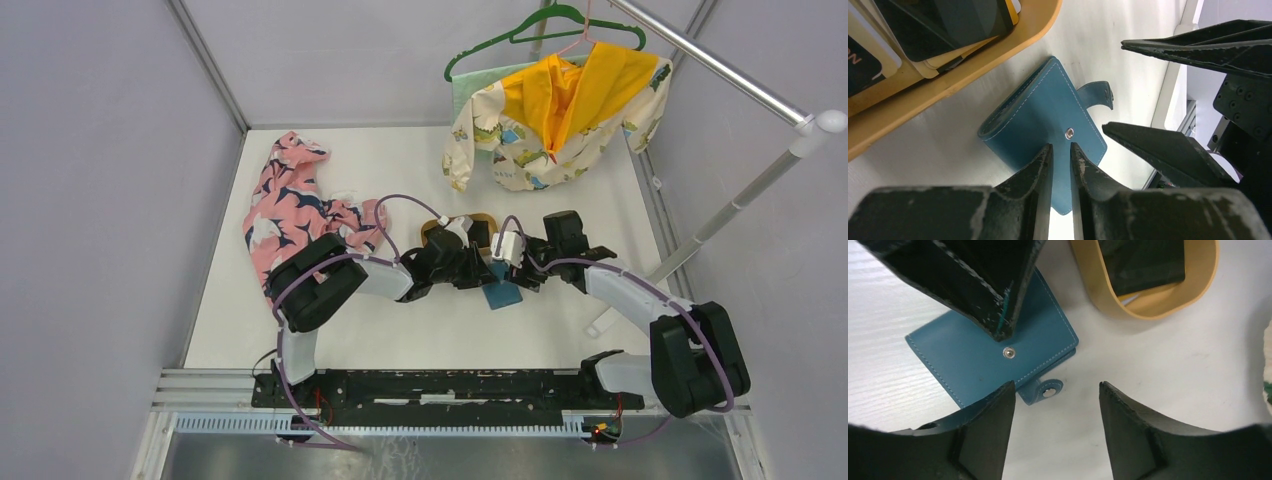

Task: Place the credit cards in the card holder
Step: Close the card holder at the center of the board.

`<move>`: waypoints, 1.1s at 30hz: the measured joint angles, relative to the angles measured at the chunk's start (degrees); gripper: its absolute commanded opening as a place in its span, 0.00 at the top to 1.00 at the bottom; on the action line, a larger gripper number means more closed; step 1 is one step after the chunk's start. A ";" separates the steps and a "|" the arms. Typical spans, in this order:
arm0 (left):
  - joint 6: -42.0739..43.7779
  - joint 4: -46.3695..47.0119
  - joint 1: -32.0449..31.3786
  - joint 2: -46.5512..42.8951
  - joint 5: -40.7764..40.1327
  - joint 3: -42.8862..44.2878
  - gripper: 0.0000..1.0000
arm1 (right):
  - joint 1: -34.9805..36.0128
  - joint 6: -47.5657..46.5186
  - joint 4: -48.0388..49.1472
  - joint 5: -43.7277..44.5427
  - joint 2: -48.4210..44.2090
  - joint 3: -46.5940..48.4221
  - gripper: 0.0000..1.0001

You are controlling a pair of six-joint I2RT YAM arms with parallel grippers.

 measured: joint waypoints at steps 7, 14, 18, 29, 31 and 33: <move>0.00 0.00 -0.50 -0.07 -1.11 0.00 0.75 | 0.57 2.32 0.00 4.28 1.11 0.57 0.67; 0.00 -0.11 -1.05 -0.31 -2.43 -0.02 0.75 | 1.44 3.78 0.26 4.33 1.92 1.79 0.90; 0.00 -0.39 -1.64 -1.22 -3.67 -0.81 0.75 | 2.12 4.61 1.07 4.48 2.05 1.79 0.94; -0.02 -1.51 -2.54 -3.06 -5.53 -2.29 0.74 | 2.80 9.53 0.00 3.39 2.10 3.91 0.47; -0.02 -1.55 -2.58 -3.06 -5.55 -2.27 0.74 | 2.80 10.75 -0.20 3.45 2.16 4.72 0.47; -0.02 -1.62 -2.58 -3.06 -5.57 -2.25 0.74 | 2.82 12.15 -0.24 4.31 2.54 5.29 0.45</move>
